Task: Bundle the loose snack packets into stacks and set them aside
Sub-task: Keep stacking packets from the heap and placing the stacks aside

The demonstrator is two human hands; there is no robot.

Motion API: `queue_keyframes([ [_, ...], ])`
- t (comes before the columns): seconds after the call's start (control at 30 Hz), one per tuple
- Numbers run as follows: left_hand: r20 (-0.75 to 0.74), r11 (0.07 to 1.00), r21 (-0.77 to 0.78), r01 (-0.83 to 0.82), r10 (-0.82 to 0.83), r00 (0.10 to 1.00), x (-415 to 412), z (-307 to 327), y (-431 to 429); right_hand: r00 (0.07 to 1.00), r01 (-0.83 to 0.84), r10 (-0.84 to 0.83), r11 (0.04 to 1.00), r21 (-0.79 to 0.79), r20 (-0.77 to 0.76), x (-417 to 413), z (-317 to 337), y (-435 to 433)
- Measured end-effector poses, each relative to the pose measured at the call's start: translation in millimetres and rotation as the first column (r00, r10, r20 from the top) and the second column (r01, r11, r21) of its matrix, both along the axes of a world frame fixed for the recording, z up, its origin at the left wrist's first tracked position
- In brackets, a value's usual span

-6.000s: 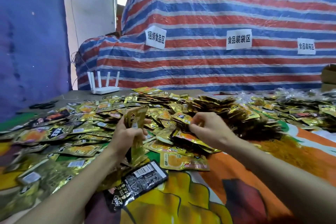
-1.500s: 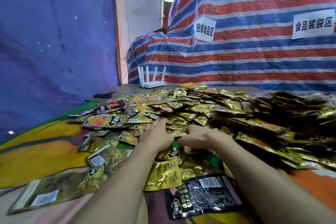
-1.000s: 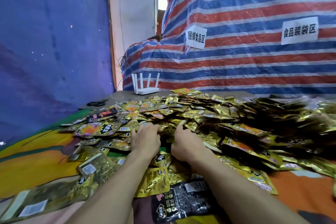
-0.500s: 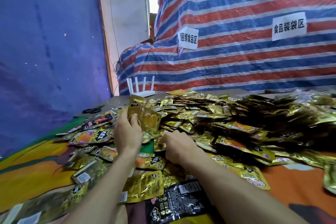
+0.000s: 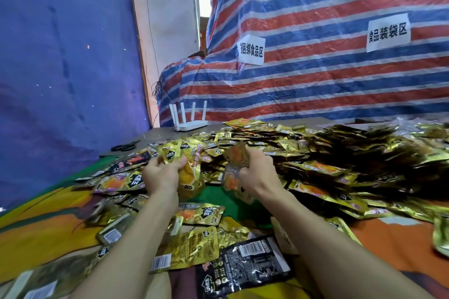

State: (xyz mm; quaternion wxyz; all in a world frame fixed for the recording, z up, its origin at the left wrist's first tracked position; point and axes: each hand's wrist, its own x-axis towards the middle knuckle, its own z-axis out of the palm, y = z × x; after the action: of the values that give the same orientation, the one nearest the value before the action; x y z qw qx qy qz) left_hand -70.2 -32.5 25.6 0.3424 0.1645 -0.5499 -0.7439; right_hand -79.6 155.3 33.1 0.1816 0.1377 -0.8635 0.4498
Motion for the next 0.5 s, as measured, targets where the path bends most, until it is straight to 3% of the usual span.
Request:
queue_keyframes([
  [0.13, 0.134, 0.958, -0.259, 0.121, -0.088, 0.987, 0, -5, 3, 0.999, -0.03, 0.033, 0.994, -0.102, 0.028, -5, -6, 1],
  [0.27, 0.278, 0.762, -0.579, 0.291, -0.151, 0.949, 2, -13, 13, 1.0, 0.01, -0.008, 0.99, -0.141, 0.017, -12, -9, 1],
  [0.4, 0.265, 0.737, -0.538, 0.409, -0.312, 0.912, 7, -9, 15, 0.995, 0.074, -0.084, 0.982, -0.176, -0.049, -17, -8, 5],
  [0.5, 0.254, 0.619, -0.605, 0.501, -0.446, 0.858, 12, -4, 17, 0.994, 0.084, -0.094, 0.981, -0.173, -0.05, -17, -8, 6],
])
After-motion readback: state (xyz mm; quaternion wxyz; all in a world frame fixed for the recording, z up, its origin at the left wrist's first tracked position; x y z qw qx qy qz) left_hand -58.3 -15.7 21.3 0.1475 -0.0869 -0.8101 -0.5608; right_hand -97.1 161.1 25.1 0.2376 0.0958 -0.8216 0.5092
